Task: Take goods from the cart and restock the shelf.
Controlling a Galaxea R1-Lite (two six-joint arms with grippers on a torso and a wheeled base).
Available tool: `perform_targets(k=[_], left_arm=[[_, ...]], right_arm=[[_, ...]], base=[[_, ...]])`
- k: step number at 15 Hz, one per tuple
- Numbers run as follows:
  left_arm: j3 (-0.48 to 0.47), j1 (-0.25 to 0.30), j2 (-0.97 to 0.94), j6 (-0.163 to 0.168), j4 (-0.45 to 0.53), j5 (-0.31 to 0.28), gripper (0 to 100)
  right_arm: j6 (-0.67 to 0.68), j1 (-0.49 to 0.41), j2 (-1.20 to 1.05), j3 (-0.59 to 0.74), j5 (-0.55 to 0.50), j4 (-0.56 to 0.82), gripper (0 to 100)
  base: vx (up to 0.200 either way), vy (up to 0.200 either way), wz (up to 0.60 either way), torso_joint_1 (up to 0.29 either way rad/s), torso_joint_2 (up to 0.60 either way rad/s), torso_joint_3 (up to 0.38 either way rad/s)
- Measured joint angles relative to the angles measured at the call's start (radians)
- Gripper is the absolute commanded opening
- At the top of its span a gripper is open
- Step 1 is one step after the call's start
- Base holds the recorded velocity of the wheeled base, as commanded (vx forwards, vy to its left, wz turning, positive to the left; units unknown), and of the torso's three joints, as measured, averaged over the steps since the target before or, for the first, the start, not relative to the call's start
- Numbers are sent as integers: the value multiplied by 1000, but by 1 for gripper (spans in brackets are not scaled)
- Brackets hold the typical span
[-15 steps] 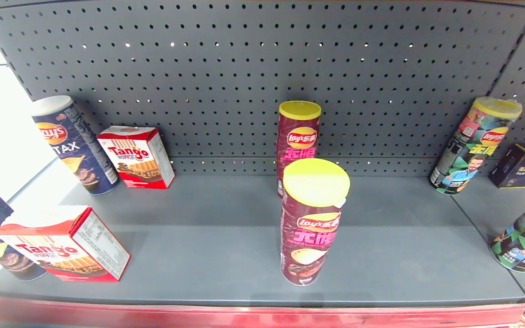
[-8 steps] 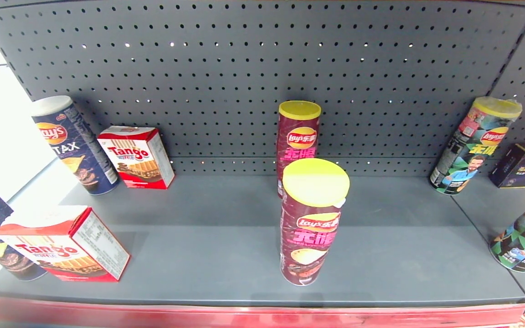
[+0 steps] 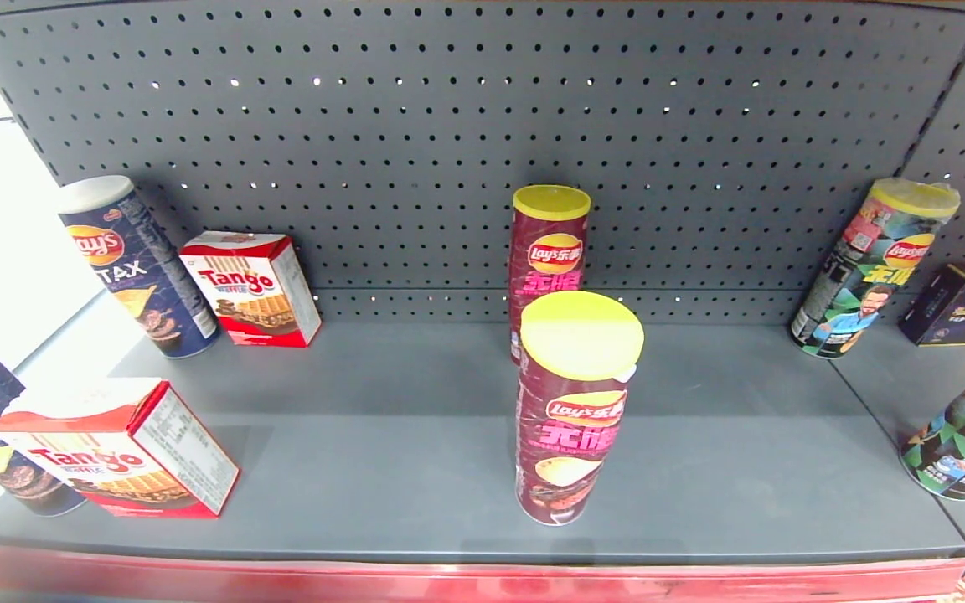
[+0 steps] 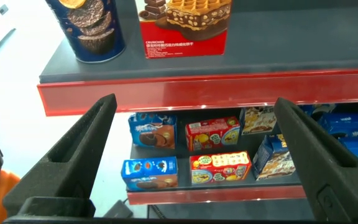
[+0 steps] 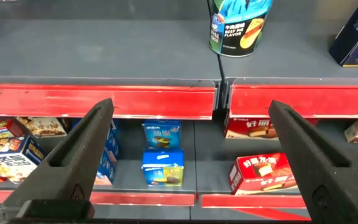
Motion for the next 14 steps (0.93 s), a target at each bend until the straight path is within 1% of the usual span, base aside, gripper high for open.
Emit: perform_targets(k=[3, 4, 5, 6, 9, 12, 14], left_arm=[[0, 0, 0, -2, 0, 1, 100], [0, 0, 0, 3, -1, 2, 100], [0, 1, 0, 2, -1, 12, 100], [0, 1, 0, 2, -1, 19, 100], [0, 0, 0, -10, 0, 17, 100], [0, 1, 0, -4, 0, 16, 100], [-1, 1, 0, -1, 0, 17, 100]], right_arm=[[1, 1, 0, 0, 0, 0, 100], [1, 1, -1, 0, 0, 0, 100], [1, 1, -1, 0, 0, 0, 100], [1, 0, -1, 0, 0, 0, 100], [2, 0, -1, 0, 0, 0, 100], [3, 0, -1, 0, -1, 0, 100], [3, 0, -1, 0, -1, 0, 100]], base=[[0, 0, 0, 0, 0, 0], [0, 0, 0, 0, 0, 0], [0, 0, 0, 0, 0, 0], [0, -200, 0, 2, 2, 2], [0, 0, 0, 0, 0, 0], [0, 0, 0, 0, 0, 0], [0, -200, 0, 10, 7, 5]])
